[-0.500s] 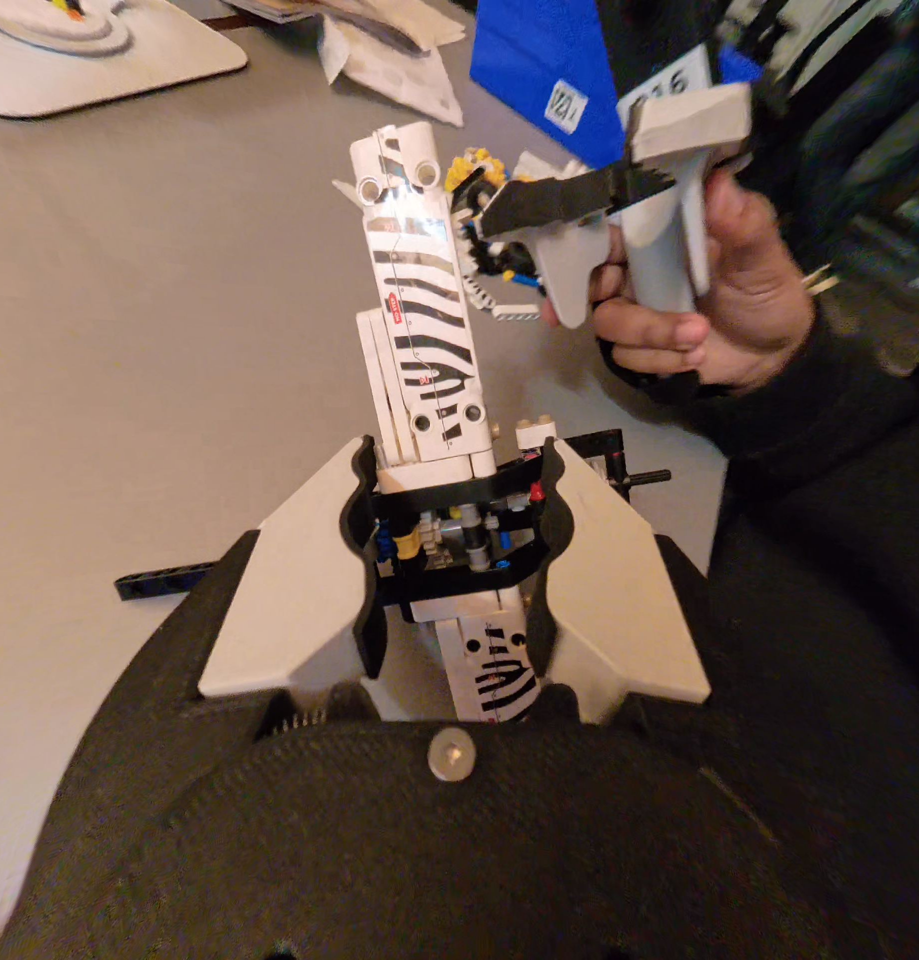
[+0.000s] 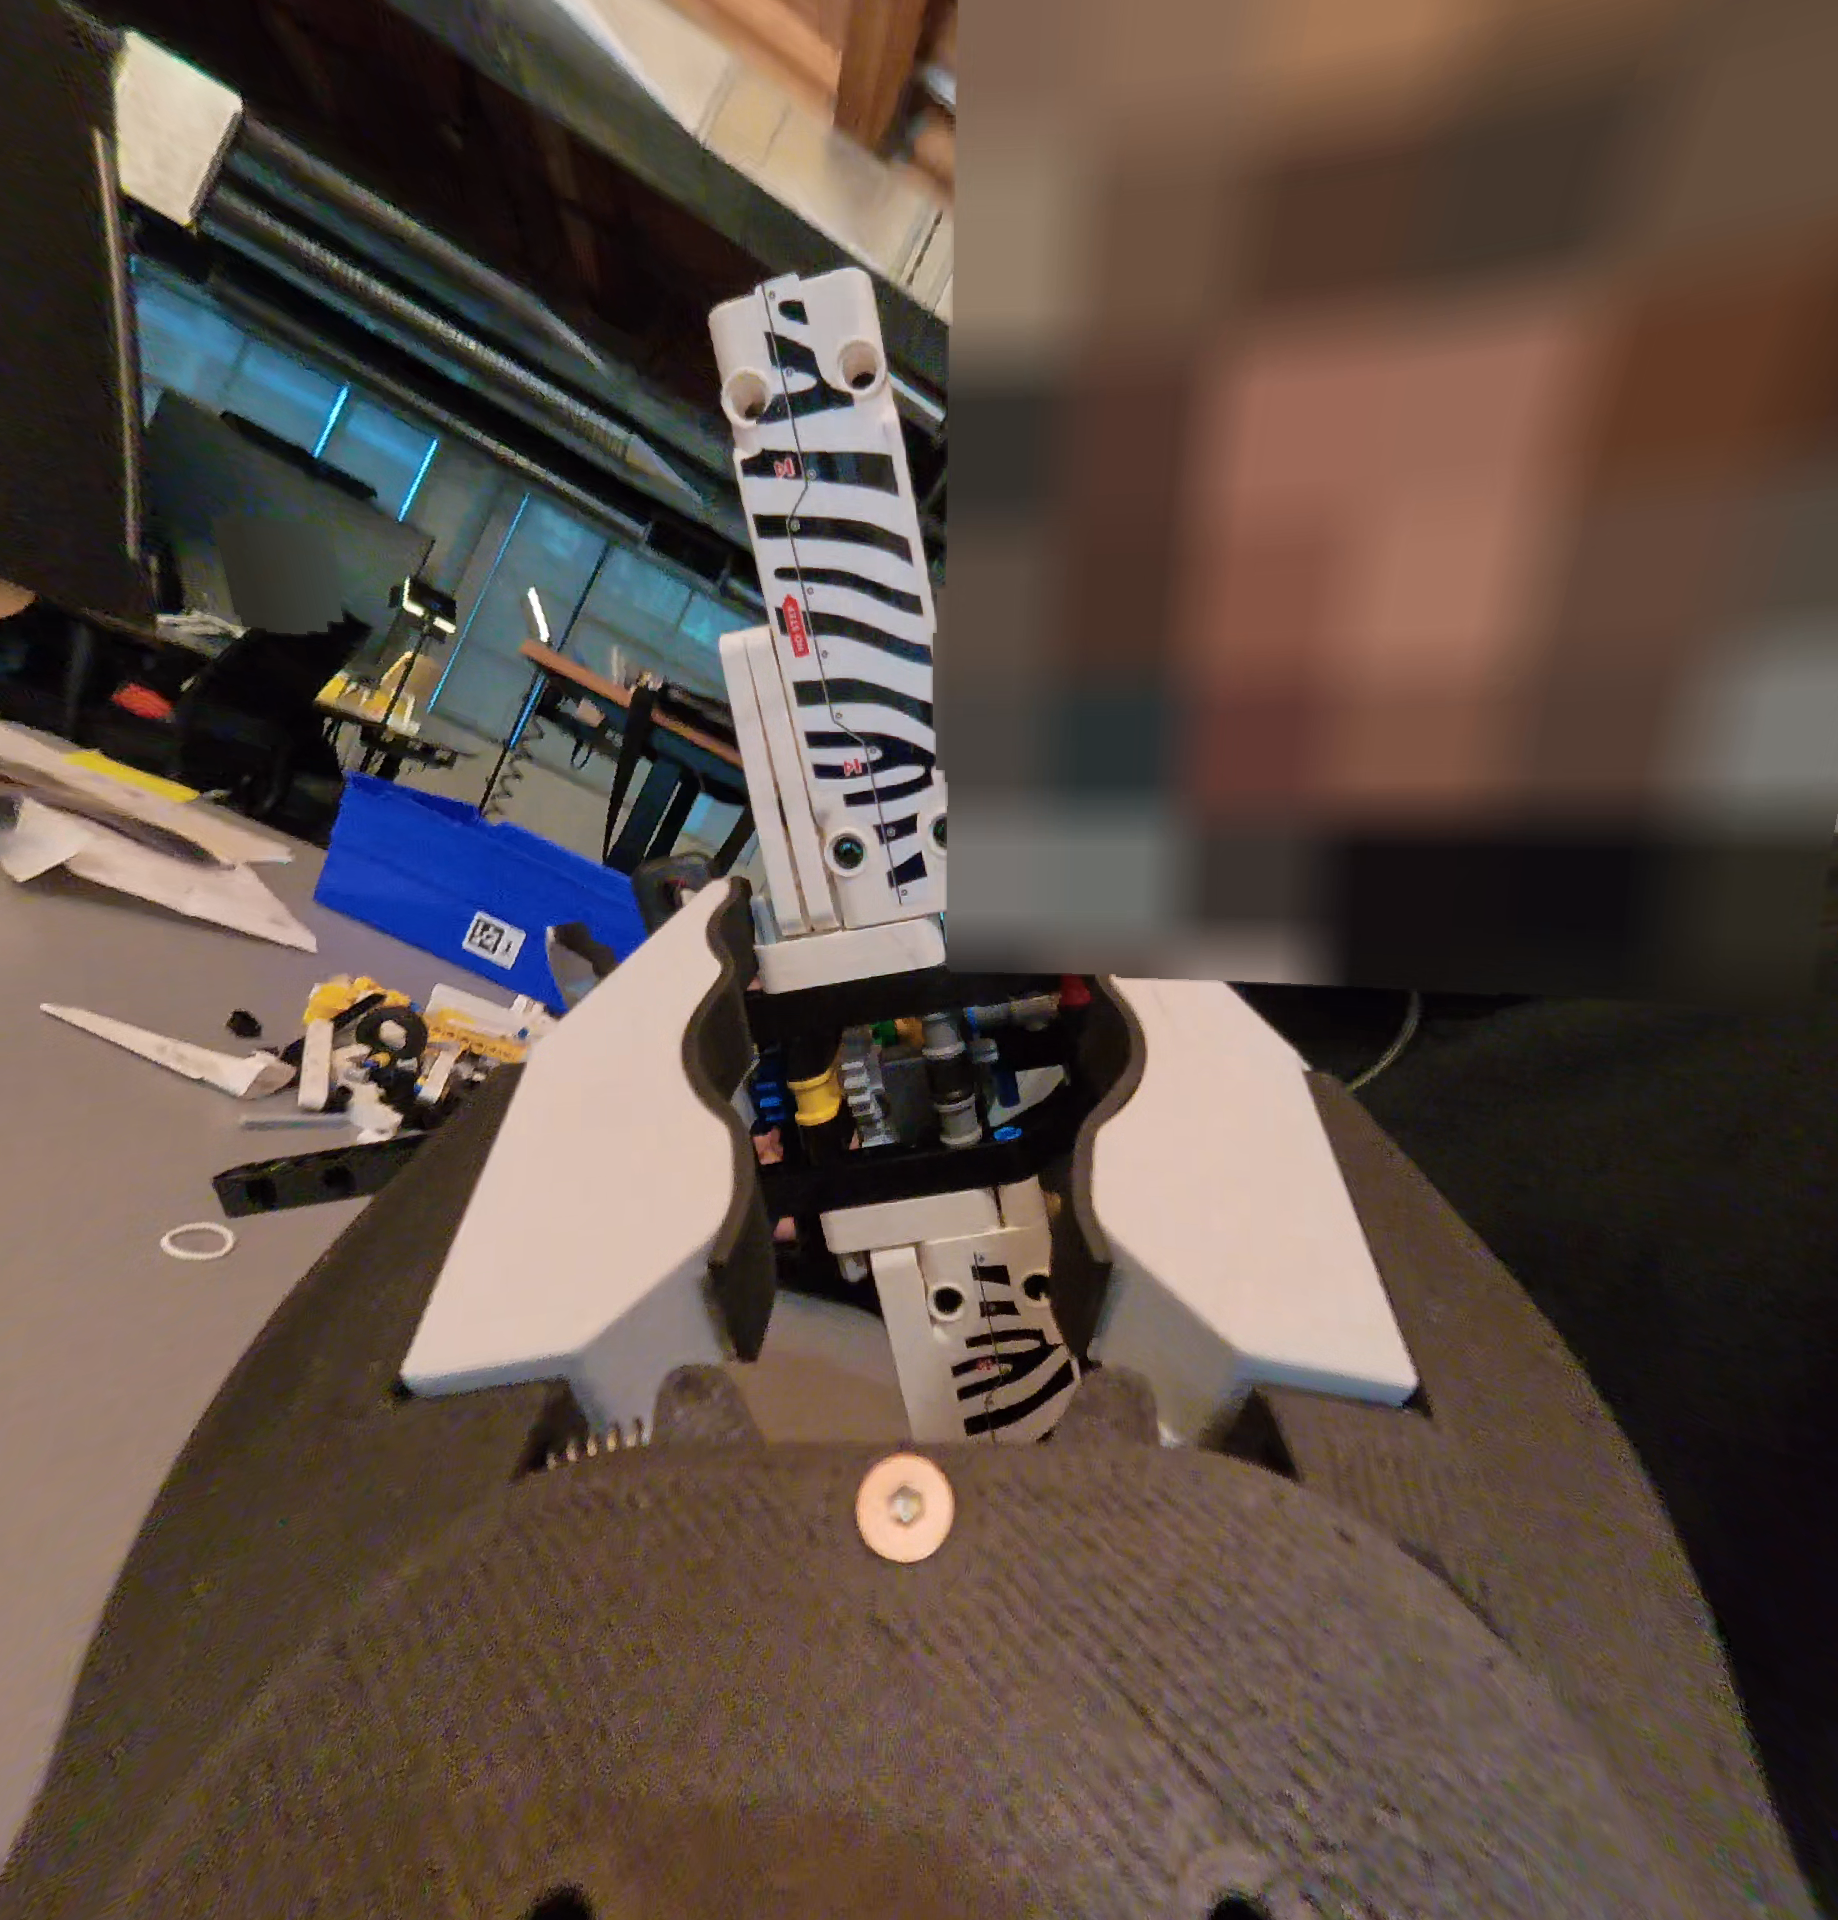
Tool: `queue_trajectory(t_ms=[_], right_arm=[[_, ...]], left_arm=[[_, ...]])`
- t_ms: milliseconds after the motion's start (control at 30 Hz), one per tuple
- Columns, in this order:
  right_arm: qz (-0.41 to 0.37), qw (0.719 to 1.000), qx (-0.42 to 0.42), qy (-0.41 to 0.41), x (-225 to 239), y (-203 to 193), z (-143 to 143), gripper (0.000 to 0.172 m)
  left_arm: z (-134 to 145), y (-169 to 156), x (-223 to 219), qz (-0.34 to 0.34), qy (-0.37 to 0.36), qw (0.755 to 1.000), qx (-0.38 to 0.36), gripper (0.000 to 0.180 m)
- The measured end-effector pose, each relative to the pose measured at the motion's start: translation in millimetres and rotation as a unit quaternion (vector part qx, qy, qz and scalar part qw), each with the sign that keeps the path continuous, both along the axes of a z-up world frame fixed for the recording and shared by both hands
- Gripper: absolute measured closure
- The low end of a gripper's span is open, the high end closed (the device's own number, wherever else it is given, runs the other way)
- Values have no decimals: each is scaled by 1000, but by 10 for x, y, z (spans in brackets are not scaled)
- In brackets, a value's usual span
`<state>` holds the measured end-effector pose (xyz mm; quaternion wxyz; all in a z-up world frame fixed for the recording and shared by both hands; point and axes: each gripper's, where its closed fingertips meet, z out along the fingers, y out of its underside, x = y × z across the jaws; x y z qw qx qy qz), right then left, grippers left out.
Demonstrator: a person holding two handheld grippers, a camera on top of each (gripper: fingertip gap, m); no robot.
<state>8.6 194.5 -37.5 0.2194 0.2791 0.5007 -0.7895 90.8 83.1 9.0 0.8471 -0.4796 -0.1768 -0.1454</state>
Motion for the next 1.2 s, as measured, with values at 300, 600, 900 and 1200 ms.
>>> queue_trajectory(t_ms=[300,600,900,1200], right_arm=[[6,1000,-8,-20,-12,-14,-33,136],[2,1000,17,-5,14,-70,-70,136],[-20,999,46,12,-1,-64,-120,136],[-31,997,63,27,42,-41,-143,131]], left_arm=[[-67,40,-85,8,-8,1000,1,120],[-544,103,-580,171,-60,966,-186,120],[-1223,275,-874,253,-72,829,-494,119],[-1015,440,-763,220,-90,872,-427,122]])
